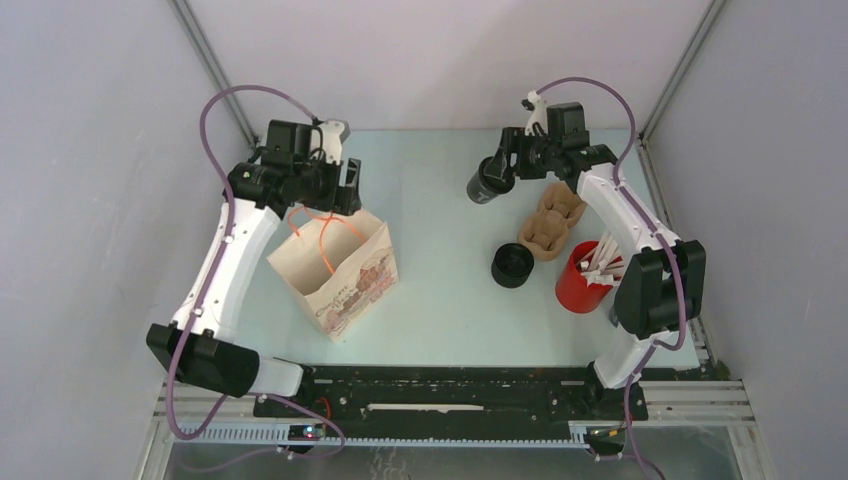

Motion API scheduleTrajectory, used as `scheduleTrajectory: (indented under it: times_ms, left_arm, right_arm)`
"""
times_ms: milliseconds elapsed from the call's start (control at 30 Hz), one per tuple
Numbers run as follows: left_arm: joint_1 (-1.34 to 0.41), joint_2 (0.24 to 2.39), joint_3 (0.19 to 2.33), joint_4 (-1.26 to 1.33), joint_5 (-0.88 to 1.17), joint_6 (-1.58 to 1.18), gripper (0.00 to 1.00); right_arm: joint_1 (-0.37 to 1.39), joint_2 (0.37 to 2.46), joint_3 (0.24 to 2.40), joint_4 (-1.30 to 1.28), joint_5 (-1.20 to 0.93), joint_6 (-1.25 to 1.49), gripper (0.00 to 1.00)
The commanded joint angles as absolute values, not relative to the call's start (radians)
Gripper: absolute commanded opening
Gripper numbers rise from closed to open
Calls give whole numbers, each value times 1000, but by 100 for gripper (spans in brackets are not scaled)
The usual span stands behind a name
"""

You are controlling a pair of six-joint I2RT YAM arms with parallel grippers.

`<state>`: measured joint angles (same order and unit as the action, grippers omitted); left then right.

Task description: Pack the takeout coffee

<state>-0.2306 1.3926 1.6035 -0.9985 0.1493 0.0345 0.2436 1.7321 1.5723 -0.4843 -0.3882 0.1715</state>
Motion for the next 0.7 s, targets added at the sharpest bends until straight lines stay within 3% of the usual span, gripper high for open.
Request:
scheduleTrajectory:
  times_ms: [0, 100, 300, 533, 667]
  left_arm:
    - [-242, 1335, 1548, -987, 103, 43, 80]
    - [-242, 1347, 1541, -985, 86, 41, 73]
    - [-242, 1377, 1568, -968, 22, -33, 35]
    - [-242, 1354, 1551, -911, -10, -153, 2]
    - [-238, 1338, 1540, -883, -68, -264, 0]
  right_arm:
    - [238, 1694, 1575, -415, -448, 204, 46]
    - [239, 1694, 1571, -415, -451, 207, 46]
    - [239, 1695, 1568, -418, -443, 202, 45]
    - [239, 1694, 1568, -417, -440, 199, 44]
    - [240, 1691, 1566, -418, -439, 199, 45]
